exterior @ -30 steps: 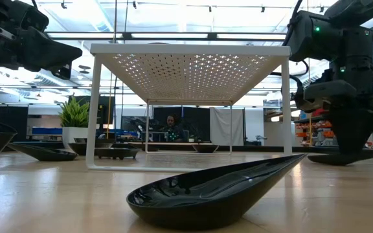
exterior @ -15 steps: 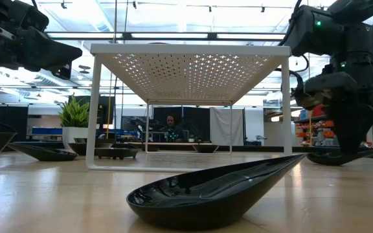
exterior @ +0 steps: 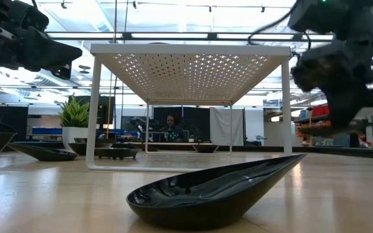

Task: Pick & Place Mini shaped plates
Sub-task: Put the black drop shaped plate on the shelf

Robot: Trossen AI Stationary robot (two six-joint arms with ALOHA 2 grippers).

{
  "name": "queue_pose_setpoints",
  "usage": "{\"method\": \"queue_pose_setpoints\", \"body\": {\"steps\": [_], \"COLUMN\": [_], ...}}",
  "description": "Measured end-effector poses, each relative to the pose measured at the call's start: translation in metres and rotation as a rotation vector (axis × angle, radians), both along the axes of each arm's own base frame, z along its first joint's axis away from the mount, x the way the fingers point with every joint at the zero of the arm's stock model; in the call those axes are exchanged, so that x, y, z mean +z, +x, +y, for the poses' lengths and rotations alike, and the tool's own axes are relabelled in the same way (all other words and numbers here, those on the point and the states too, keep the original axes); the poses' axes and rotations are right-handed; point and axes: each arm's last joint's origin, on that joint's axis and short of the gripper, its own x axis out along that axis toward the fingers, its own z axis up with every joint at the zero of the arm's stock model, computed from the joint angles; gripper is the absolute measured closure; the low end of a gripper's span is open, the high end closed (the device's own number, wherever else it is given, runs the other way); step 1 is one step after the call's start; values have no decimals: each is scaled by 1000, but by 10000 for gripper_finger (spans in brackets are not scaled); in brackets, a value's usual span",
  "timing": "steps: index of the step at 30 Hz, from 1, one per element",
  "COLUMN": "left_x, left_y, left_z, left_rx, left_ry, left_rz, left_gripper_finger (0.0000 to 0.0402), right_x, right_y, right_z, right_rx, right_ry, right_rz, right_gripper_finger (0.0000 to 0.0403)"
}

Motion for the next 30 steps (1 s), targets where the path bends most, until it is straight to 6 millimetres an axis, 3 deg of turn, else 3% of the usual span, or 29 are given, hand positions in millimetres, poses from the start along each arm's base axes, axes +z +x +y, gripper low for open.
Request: {"method": "queue_pose_setpoints", "body": {"steps": [15, 21, 30], "left_x": [0, 0, 0], "left_y": [0, 0, 0], "left_z": [0, 0, 0], "left_rx": [0, 0, 0], "left_ry": [0, 0, 0], "left_rz": [1, 1, 0], "left_gripper_finger": [381, 381, 381], "right_x": [85, 114, 136], "right_y": [-12, 5, 45], "right_z": [-13, -15, -19], "right_rx": [116, 145, 275], "right_ry": [-30, -25, -61], "right_rz": [-3, -99, -155], "right_gripper_finger": [401, 401, 401]}}
